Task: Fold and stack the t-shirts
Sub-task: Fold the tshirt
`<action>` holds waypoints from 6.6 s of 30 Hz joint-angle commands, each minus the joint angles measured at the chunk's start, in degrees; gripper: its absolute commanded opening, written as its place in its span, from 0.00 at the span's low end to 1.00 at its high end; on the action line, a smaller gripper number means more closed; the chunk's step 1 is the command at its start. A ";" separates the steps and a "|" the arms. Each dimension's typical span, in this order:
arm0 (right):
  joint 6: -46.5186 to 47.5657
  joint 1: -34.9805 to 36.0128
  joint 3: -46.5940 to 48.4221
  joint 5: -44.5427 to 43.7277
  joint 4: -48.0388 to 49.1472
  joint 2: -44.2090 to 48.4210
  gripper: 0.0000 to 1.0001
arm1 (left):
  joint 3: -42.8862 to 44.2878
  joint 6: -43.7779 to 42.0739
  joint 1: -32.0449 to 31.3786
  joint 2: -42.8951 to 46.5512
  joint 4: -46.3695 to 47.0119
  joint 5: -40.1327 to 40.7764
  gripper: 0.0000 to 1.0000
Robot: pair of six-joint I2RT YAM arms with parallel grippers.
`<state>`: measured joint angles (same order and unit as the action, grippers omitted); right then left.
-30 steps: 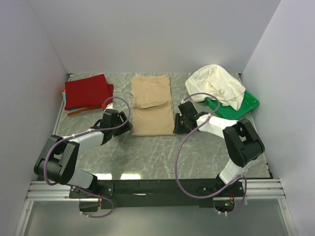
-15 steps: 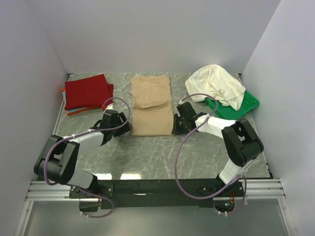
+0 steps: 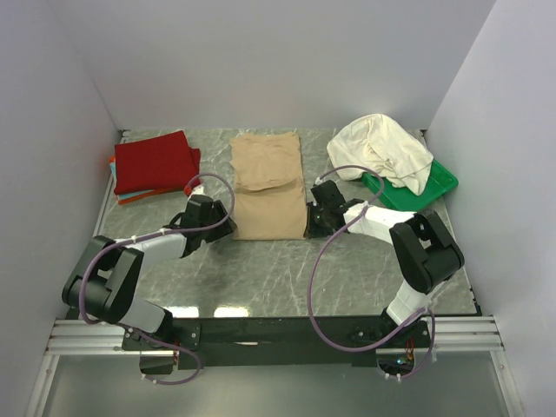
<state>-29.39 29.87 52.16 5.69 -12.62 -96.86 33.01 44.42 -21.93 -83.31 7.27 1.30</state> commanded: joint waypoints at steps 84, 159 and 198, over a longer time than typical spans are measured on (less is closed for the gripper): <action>-0.06 1.33 1.54 -4.99 -4.07 -0.35 0.00 | -1.11 3.92 -9.62 1.75 -15.53 11.62 0.01; 6.18 -3.32 39.94 -15.27 -21.04 -0.95 0.00 | 25.86 -4.69 3.03 -0.61 -11.93 -11.58 0.00; 12.16 -7.72 73.25 -8.16 -22.36 -33.74 0.49 | 43.97 -4.88 14.02 -28.22 -11.31 -14.66 0.10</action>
<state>-19.62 23.11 121.62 -3.36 -37.52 -128.95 73.84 40.97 -9.13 -111.09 -3.44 -16.01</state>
